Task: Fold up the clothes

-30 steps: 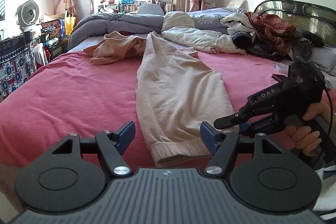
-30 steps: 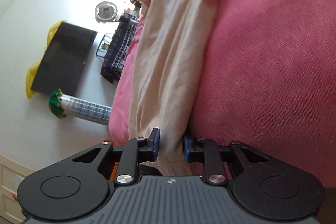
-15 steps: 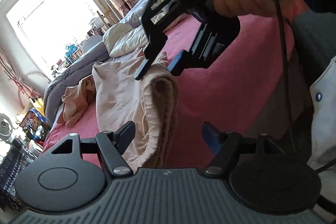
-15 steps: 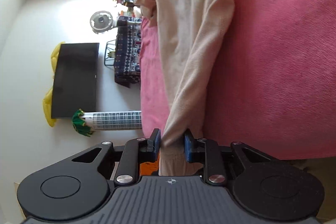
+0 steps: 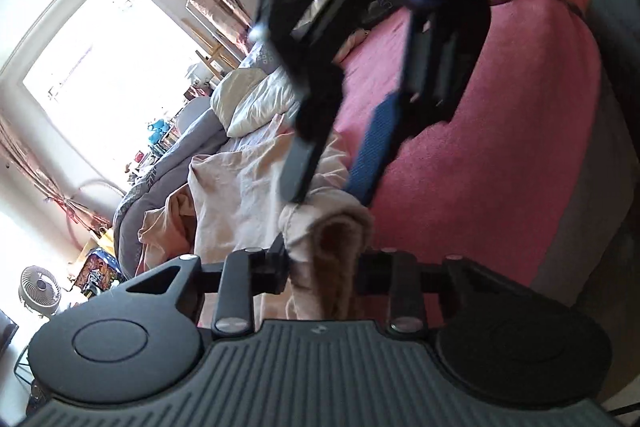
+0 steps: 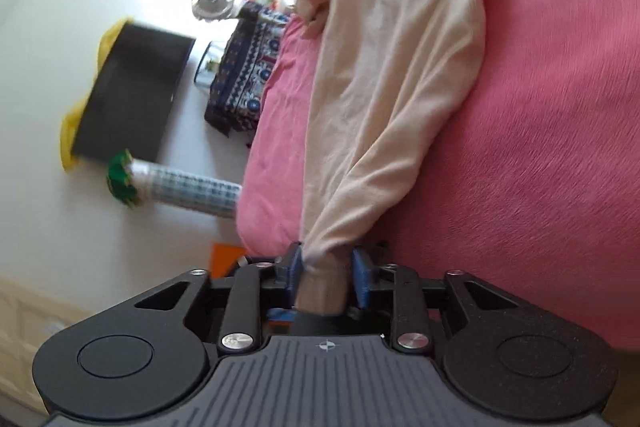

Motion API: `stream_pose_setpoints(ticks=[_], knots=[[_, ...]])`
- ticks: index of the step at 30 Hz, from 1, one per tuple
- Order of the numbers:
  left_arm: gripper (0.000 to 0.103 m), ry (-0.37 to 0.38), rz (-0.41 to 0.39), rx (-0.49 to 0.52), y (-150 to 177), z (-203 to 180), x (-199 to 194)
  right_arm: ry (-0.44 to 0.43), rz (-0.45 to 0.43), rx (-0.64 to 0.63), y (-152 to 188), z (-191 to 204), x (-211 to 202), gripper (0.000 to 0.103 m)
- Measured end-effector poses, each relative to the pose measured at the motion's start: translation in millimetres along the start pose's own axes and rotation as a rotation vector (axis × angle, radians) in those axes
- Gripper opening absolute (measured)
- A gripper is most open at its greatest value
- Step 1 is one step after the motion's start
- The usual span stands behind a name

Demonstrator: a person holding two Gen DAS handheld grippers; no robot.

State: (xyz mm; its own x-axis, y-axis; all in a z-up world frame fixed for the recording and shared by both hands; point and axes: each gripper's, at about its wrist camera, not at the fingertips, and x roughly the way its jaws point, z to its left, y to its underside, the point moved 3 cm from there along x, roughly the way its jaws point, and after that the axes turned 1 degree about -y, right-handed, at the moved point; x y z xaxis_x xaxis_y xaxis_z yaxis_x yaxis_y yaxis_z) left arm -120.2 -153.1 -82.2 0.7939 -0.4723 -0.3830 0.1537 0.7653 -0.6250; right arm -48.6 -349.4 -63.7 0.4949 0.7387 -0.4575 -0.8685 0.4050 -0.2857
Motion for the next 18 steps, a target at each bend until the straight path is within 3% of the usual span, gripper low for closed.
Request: stream_pose_setpoints(ticks=[1, 3, 5, 6, 7, 10, 12, 16, 18], knots=[[0.032, -0.008, -0.003, -0.007, 0.4, 3.3, -2.5, 0.048, -0.022, -0.066, 0.2, 3.0, -8.8, 0.051], [0.029, -0.028, -0.014, -0.039, -0.5, 14.9, -9.4, 0.287, -0.12, -0.297, 0.9, 14.2, -21.7, 0.059], [0.024, -0.052, -0.039, -0.103, -3.1, 32.8, -17.6, 0.589, -0.236, -0.599, 3.6, 21.0, -24.5, 0.059], [0.023, -0.062, -0.047, -0.139, -4.8, 43.4, -20.9, 0.712, -0.283, -0.742, 4.2, 23.5, -21.6, 0.059], [0.023, -0.07, -0.051, -0.173, -6.1, 53.5, -23.0, 0.782, -0.317, -0.874, 4.5, 23.8, -16.1, 0.06], [0.022, -0.081, -0.051, -0.249, -6.5, 80.8, -23.1, 0.89, -0.352, -1.238, 3.4, 23.2, 11.4, 0.073], [0.022, -0.087, -0.049, -0.28, -4.5, 95.3, -21.2, 0.928, -0.318, -1.432, 1.9, 22.2, 36.8, 0.073], [0.021, -0.126, -0.064, -0.274, -5.2, 121.2, -23.6, 0.922, -0.265, -1.72, 2.1, 25.8, 82.7, 0.073], [0.021, -0.146, -0.071, -0.278, -6.5, 142.7, -21.8, 0.909, -0.281, -1.826, 1.0, 29.3, 99.1, 0.08]])
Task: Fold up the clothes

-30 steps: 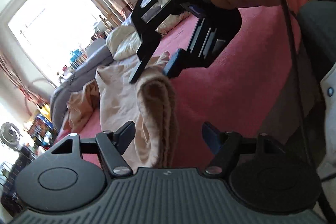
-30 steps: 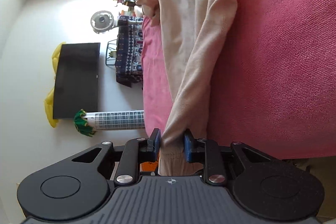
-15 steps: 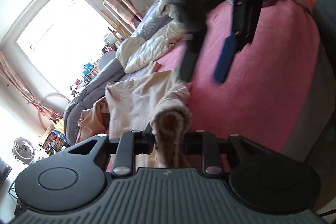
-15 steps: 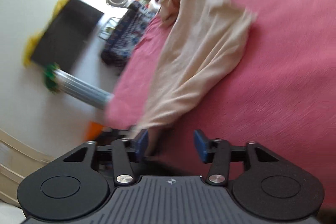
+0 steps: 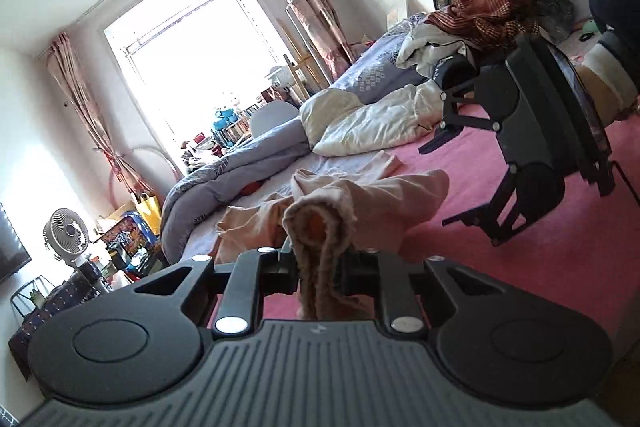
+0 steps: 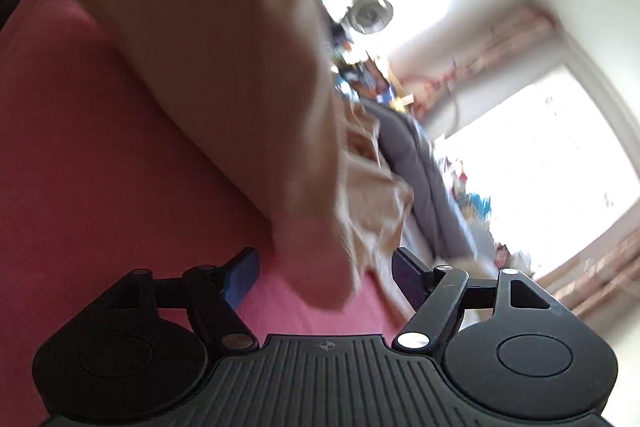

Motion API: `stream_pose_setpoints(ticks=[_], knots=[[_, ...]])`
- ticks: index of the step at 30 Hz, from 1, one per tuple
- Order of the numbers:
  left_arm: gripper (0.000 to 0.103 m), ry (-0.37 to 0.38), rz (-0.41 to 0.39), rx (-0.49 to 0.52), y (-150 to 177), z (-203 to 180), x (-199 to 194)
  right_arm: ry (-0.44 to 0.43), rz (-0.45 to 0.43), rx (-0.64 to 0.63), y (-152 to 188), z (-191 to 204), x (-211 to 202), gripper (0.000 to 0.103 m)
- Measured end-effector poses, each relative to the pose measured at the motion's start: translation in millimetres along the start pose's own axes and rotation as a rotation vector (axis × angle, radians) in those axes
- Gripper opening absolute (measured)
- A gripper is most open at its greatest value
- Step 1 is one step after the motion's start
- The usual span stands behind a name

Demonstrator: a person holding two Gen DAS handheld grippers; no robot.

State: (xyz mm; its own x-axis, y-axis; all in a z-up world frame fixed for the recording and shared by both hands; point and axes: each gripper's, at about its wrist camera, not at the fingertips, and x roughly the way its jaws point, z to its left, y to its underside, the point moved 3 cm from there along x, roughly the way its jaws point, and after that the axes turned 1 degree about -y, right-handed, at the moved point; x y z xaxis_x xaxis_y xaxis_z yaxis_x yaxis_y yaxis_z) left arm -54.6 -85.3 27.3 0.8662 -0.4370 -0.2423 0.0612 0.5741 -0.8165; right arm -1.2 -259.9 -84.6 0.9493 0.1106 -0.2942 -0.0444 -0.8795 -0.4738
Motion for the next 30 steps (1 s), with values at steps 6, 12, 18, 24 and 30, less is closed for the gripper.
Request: stream_pose_setpoints(ticks=[6, 12, 18, 24, 30], knots=[[0.021, -0.085, -0.005, -0.054, -4.3, 45.8, 13.9, -0.046, -0.006, -0.1, -15.8, 4.8, 56.6, 0.034], [0.02, -0.138, 0.004, -0.059, -8.0, 78.2, 49.9, 0.009, 0.053, -0.006, -27.2, -50.8, 82.2, 0.008], [0.021, -0.167, -0.198, -0.096, -104.3, 123.3, 116.2, 0.371, 0.17, 0.227, -26.9, -210.2, 78.6, 0.008], [0.021, -0.228, -0.45, -0.173, -175.1, 140.9, 88.1, 0.683, 0.024, 0.167, -50.4, -285.5, -35.9, 0.009], [0.022, -0.192, -0.222, -0.113, -66.3, 122.7, 49.3, 0.302, 0.004, 0.167, -50.0, -150.1, -70.9, 0.009]])
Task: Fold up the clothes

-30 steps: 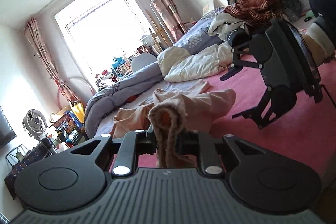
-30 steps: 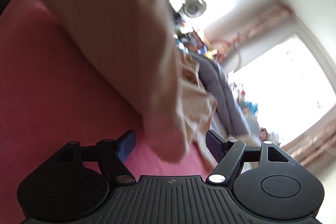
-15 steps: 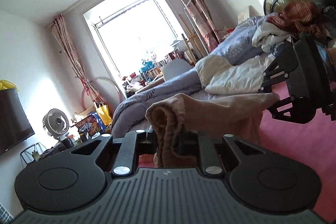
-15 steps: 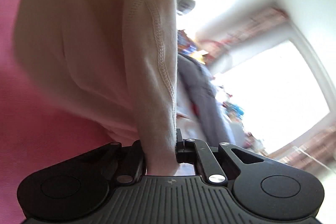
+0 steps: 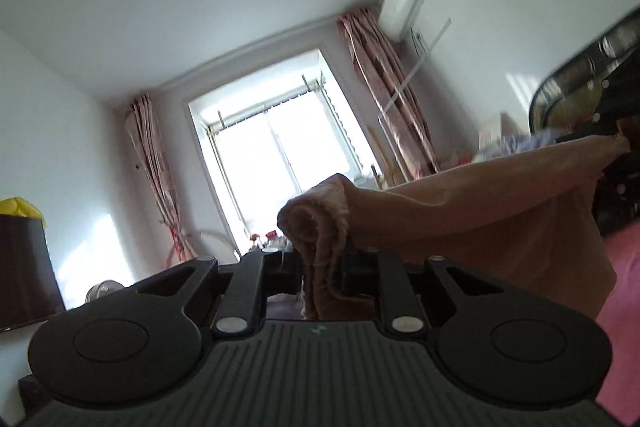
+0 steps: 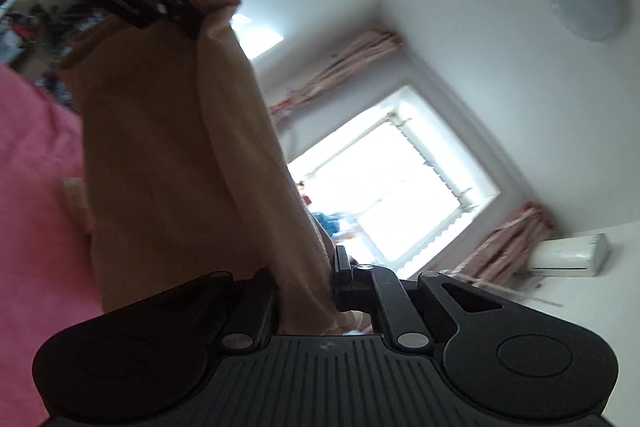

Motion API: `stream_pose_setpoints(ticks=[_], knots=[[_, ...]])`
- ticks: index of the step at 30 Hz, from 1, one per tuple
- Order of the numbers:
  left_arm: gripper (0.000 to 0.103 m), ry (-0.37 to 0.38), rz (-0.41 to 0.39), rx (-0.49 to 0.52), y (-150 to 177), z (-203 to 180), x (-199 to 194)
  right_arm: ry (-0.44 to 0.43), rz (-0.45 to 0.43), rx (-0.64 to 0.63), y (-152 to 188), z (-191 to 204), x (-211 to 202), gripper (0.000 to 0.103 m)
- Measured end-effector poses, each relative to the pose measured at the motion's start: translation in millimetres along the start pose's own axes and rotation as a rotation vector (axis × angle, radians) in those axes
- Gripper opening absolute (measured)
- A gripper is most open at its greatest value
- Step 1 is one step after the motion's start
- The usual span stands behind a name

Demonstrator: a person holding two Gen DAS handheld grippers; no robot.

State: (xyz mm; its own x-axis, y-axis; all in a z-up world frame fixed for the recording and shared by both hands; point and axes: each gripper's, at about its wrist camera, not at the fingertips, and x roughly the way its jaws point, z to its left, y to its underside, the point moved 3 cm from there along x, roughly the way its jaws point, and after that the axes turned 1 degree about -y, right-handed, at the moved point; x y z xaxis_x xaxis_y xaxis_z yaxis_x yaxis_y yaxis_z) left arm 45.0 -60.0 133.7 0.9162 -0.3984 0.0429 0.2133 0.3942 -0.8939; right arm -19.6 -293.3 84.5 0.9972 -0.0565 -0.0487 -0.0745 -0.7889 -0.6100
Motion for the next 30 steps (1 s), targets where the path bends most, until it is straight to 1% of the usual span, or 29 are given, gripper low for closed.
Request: stream_pose_setpoints(ticks=[2, 4, 6, 7, 8, 9, 10, 11, 12, 13, 14, 16, 17, 18, 19, 20, 21, 23, 25, 27, 28, 29, 30], knots=[[0.024, 0.021, 0.148, 0.005, 53.2, 0.3, -29.3, -0.179, 0.029, 0.001, 12.8, 62.7, -22.2, 0.009], [0.024, 0.045, 0.316, -0.026, 104.6, -0.9, -62.8, -0.36, 0.055, 0.008, 24.0, 121.5, -48.0, 0.008], [0.024, 0.057, 0.434, -0.055, 141.1, -5.7, -94.7, -0.508, 0.063, -0.005, 30.3, 155.8, -69.5, 0.007], [0.024, 0.072, 0.469, -0.059, 153.1, -7.8, -103.1, -0.549, 0.064, -0.019, 31.6, 164.2, -74.5, 0.005], [0.024, 0.081, 0.493, -0.055, 161.0, -9.4, -104.4, -0.566, 0.069, -0.037, 31.4, 165.8, -71.8, 0.004], [0.023, 0.078, 0.509, -0.05, 163.5, -10.0, -96.5, -0.548, 0.079, -0.049, 31.4, 159.5, -57.8, 0.004], [0.022, 0.067, 0.51, -0.05, 160.1, -9.3, -78.5, -0.516, 0.091, -0.059, 31.6, 150.0, -39.2, 0.003], [0.022, 0.051, 0.482, -0.061, 144.8, -3.8, -52.8, -0.451, 0.106, -0.065, 30.0, 132.4, -13.9, 0.003], [0.022, 0.033, 0.441, -0.075, 123.7, 4.1, -24.8, -0.347, 0.116, -0.05, 28.9, 103.3, 17.0, 0.003], [0.022, 0.011, 0.384, -0.093, 100.5, 11.3, -1.4, -0.218, 0.102, -0.01, 15.3, 69.1, 37.1, 0.003], [0.021, -0.011, 0.301, -0.118, 70.2, 21.2, 13.0, -0.082, 0.078, 0.039, -5.1, 34.1, 50.7, 0.002], [0.021, -0.052, 0.115, -0.171, 2.3, 44.8, 33.9, 0.147, -0.027, 0.134, -35.0, -36.0, 50.8, 0.002], [0.021, -0.066, 0.036, -0.184, -22.3, 51.8, 36.8, 0.184, -0.061, 0.176, -43.8, -60.7, 45.8, 0.002], [0.021, -0.078, -0.022, -0.177, -35.8, 53.8, 34.7, 0.183, -0.081, 0.217, -50.0, -79.8, 39.8, 0.002], [0.021, -0.088, -0.054, -0.154, -42.3, 53.5, 32.0, 0.154, -0.09, 0.242, -51.8, -88.6, 36.2, 0.003], [0.021, -0.089, -0.061, -0.135, -42.8, 52.7, 29.1, 0.085, -0.084, 0.256, -46.7, -84.7, 34.0, 0.003], [0.021, -0.077, -0.048, -0.13, -37.1, 52.3, 24.6, 0.004, -0.074, 0.267, -39.2, -77.1, 31.5, 0.004], [0.021, -0.058, 0.008, -0.124, -10.6, 51.2, 13.4, -0.142, -0.015, 0.261, -17.4, -39.5, 29.1, 0.005], [0.021, -0.07, 0.106, -0.112, 28.1, 50.2, 3.1, -0.27, 0.058, 0.247, 5.5, 4.7, 22.7, 0.009], [0.021, -0.076, 0.218, -0.138, 69.3, 54.1, -6.2, -0.37, 0.134, 0.229, 28.1, 50.6, 12.2, 0.012], [0.021, -0.08, 0.28, -0.158, 93.2, 57.6, -10.3, -0.414, 0.15, 0.203, 25.1, 80.1, 5.6, 0.016], [0.021, -0.085, 0.338, -0.177, 114.9, 60.7, -14.7, -0.455, 0.162, 0.167, 14.5, 114.4, -4.1, 0.02], [0.021, -0.09, 0.391, -0.195, 133.7, 63.4, -19.3, -0.493, 0.166, 0.139, 4.5, 141.9, -17.2, 0.028]])
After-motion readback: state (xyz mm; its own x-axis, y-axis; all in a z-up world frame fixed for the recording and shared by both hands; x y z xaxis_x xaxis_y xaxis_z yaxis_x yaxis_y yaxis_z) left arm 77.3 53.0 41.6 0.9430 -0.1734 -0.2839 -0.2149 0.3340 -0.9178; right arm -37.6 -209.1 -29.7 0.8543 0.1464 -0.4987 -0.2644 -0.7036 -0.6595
